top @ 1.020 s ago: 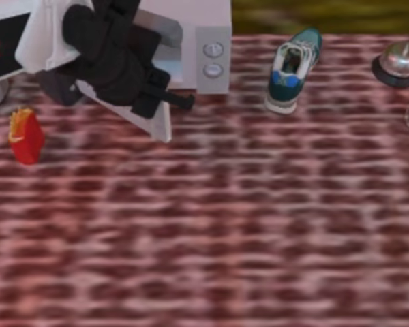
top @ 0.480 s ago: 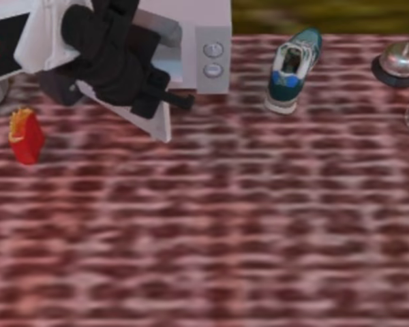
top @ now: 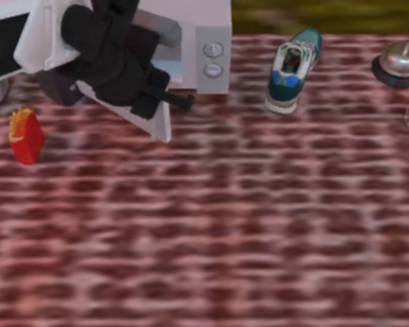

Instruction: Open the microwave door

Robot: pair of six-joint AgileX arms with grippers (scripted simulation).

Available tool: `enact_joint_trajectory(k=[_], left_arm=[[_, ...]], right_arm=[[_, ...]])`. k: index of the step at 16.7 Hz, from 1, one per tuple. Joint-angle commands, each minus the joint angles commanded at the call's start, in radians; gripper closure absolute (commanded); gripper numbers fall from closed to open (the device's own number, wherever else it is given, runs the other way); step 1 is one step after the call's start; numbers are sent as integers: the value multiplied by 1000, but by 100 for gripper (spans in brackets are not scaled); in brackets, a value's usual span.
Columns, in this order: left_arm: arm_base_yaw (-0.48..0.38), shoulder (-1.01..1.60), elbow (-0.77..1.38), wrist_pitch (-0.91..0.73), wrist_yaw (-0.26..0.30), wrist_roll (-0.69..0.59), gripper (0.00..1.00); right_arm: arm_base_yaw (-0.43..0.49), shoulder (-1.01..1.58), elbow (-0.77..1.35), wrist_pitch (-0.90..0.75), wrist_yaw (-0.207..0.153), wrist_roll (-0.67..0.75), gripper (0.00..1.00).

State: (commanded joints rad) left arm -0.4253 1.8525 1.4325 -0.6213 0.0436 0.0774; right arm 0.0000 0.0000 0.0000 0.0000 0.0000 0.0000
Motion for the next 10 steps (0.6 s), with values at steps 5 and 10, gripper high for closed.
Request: enact_joint_trajectory(k=[5, 10], left_arm=[[9, -14, -19, 2, 21, 30, 100], [51, -56, -72, -1, 82, 145, 100]], right_arm=[[0, 0, 0, 0, 0, 0, 0], [0, 0, 0, 0, 0, 0, 0]])
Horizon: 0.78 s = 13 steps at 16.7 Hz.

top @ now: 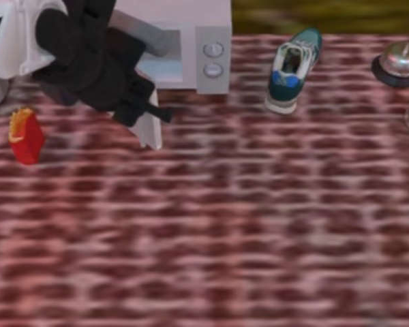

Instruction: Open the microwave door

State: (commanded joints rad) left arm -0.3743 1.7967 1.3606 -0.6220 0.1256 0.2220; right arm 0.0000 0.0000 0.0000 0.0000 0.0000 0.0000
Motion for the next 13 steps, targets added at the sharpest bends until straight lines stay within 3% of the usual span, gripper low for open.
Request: enact_joint_trajectory(k=[13], left_arm=[[3, -5, -3, 1, 6, 9, 100]], right_arm=[[0, 0, 0, 0, 0, 0, 0]])
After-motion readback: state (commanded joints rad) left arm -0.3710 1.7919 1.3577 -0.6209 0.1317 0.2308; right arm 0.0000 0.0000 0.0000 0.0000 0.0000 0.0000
